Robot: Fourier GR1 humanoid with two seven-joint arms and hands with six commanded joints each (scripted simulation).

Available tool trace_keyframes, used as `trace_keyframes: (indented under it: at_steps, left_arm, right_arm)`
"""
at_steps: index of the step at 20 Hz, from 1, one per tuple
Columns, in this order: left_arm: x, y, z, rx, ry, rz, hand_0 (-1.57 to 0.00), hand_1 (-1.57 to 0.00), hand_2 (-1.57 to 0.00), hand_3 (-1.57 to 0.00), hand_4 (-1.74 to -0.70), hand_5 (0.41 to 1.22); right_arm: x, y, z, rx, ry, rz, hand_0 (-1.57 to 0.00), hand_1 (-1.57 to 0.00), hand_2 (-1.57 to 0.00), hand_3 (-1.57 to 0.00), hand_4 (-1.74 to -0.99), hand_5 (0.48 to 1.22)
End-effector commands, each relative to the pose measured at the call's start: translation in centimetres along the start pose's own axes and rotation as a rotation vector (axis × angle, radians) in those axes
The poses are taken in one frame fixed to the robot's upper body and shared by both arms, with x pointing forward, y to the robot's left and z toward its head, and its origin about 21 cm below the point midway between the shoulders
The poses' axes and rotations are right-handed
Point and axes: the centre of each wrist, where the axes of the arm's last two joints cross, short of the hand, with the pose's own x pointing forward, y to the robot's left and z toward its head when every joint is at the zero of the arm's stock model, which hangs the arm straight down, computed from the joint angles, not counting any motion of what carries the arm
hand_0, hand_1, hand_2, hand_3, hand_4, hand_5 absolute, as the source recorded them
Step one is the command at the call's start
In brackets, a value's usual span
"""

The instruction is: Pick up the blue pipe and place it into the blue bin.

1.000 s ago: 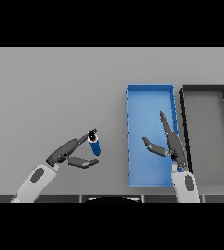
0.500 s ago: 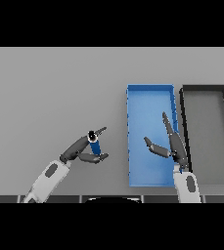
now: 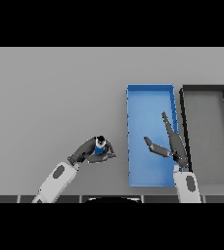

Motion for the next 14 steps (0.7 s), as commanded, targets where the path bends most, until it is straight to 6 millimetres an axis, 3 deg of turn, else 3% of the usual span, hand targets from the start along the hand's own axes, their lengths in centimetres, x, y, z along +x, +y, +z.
trace_keyframes:
  at_steps: [1, 6, 14]
  left_arm:
    - [0.1, 0.0, 0.2, -0.001, 0.006, -0.011, -1.19, -1.27, -1.31, -1.26, -1.62, 1.106]
    - [0.1, -0.6, 0.5, 0.002, -0.043, -0.051, -1.45, -1.47, -1.49, -1.47, -1.51, 1.183]
    - [4.2, -1.4, -1.9, -0.002, -0.222, -0.039, -1.55, -1.55, -1.56, -1.55, -1.48, 1.215]
  right_arm:
    - [0.2, 0.1, 0.0, -0.003, -0.008, -0.001, 0.0, 0.0, 0.0, 0.0, -1.178, 0.561]
    - [0.1, 0.4, 0.1, 0.003, 0.006, -0.003, 0.0, 0.0, 0.0, 0.0, -1.171, 0.558]
    - [0.1, 0.1, -0.2, -0.005, 0.016, 0.028, 0.0, 0.0, 0.0, 0.0, -1.138, 0.555]
